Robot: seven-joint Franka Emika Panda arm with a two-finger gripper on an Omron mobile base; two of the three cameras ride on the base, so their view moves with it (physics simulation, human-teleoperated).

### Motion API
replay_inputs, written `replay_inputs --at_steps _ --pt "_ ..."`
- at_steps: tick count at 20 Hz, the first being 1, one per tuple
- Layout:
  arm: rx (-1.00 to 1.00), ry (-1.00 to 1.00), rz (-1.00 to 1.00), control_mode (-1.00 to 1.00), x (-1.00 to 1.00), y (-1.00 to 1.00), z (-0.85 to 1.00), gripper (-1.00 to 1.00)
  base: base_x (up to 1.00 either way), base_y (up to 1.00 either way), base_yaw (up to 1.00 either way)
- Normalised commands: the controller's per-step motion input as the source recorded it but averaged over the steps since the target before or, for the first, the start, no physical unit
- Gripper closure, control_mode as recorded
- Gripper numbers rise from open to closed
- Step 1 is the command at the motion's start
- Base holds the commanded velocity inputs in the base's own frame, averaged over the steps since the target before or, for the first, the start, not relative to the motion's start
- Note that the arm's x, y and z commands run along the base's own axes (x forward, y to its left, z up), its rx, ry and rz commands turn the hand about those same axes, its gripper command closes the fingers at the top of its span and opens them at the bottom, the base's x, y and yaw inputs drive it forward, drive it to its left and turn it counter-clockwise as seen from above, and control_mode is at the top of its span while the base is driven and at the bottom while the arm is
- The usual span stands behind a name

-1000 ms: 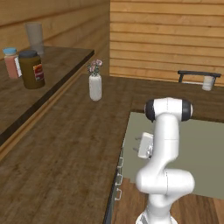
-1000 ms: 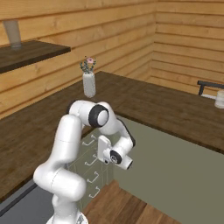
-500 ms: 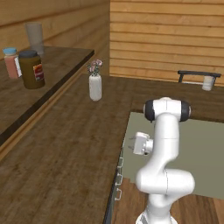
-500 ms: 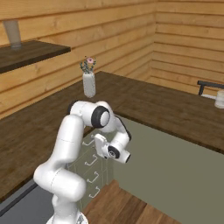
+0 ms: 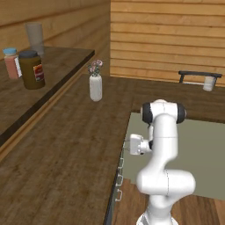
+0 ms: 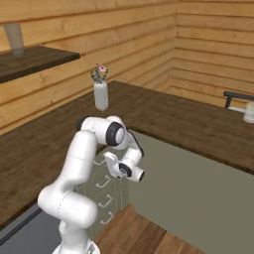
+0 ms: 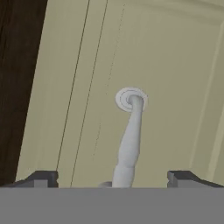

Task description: Take a straw from the drawer in front and place it inside the glass cup on the dining counter.

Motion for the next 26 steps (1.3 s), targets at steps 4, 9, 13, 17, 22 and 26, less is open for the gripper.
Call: replay_inputs --at_steps 4,9,13,17,22,26 --pt "-0.04 0.0 0.0 -1.0 0.26 0.03 -0.47 -1.0 0.0 0.0 0.0" --pt "-0.02 0.0 0.0 -1.0 0.25 0.03 -0.45 -1.0 0.0 0.0 0.0" --pt "0.0 0.0 0.0 -1.0 0.28 0.16 -0.29 -1.0 0.0 0.0 0.0" --pt "0.0 -0.05 0.0 -1.0 0.02 0.47 0.08 -1.0 0.0 0.0 0.0" --pt "0.0 -0.09 0.0 -1.0 -0.09 0.66 0.35 -1.0 0.0 0.0 0.0" --pt "-0.03 -0.01 0.0 -1.0 -0.13 0.73 0.29 -1.0 0.0 0.0 0.0"
